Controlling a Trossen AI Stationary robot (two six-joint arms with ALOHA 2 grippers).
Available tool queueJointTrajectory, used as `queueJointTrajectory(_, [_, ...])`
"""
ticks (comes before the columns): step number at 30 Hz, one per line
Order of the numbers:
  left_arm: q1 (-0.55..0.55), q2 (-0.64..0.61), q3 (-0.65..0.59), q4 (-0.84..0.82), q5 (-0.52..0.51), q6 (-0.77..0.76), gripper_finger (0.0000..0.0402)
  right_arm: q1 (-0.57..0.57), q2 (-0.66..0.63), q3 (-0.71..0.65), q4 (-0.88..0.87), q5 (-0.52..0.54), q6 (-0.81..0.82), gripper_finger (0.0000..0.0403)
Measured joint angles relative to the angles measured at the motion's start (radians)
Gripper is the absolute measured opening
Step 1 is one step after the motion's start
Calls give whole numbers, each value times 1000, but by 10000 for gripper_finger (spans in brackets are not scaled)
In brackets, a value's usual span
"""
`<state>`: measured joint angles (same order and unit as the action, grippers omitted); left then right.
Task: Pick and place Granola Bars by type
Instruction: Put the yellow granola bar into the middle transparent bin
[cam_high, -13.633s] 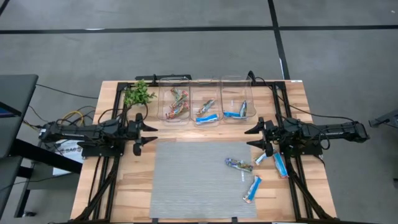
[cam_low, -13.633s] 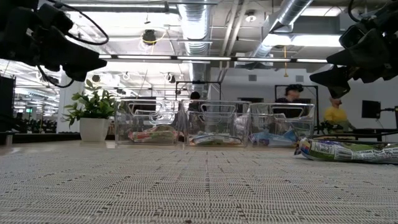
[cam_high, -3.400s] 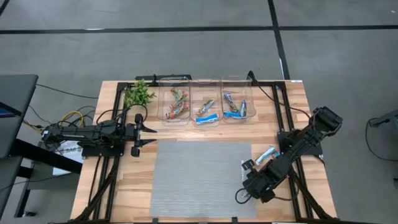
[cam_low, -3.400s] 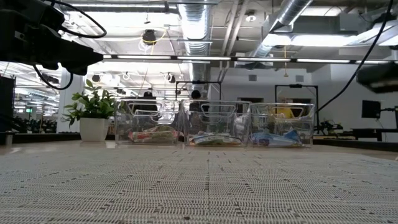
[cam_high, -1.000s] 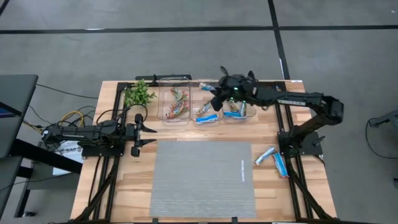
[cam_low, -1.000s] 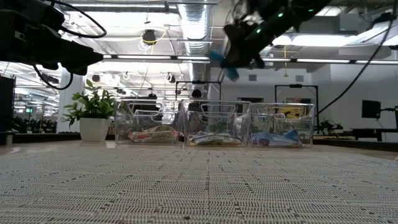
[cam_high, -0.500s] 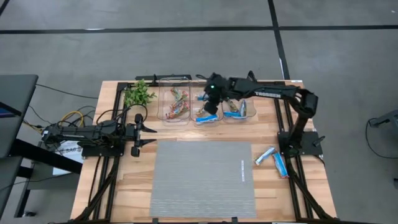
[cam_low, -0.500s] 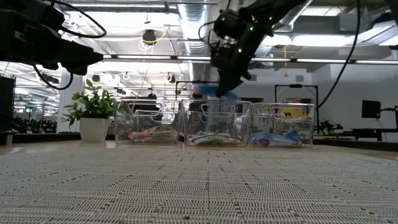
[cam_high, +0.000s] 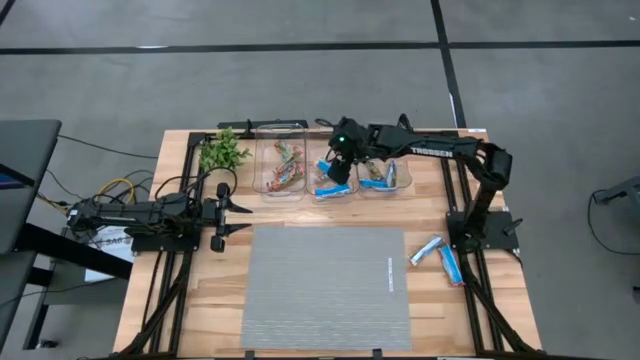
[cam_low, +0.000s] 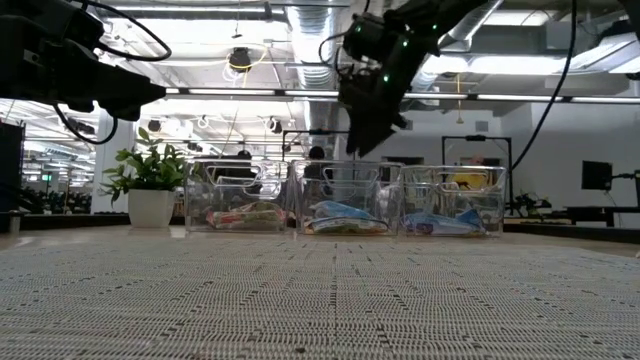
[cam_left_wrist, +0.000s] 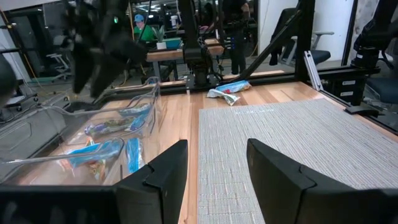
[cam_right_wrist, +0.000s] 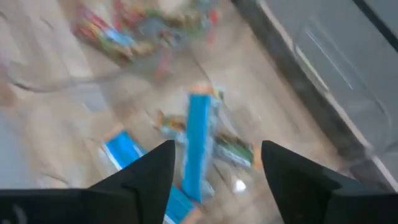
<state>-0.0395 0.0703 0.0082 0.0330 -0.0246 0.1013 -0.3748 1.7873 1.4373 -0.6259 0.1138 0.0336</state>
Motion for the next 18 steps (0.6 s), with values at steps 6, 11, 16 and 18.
queueJointTrajectory(6, [0,0,0,0,0,0,159,11,-95,0,116,-153,4,244])
queueJointTrajectory(11, [0,0,0,0,0,0,159,53,-167,0,178,-240,-7,244])
queueJointTrajectory(16, [0,0,0,0,0,0,159,132,-221,0,175,-251,-8,244])
queueJointTrajectory(18, [0,0,0,0,0,0,159,175,-238,0,163,-251,-8,244])
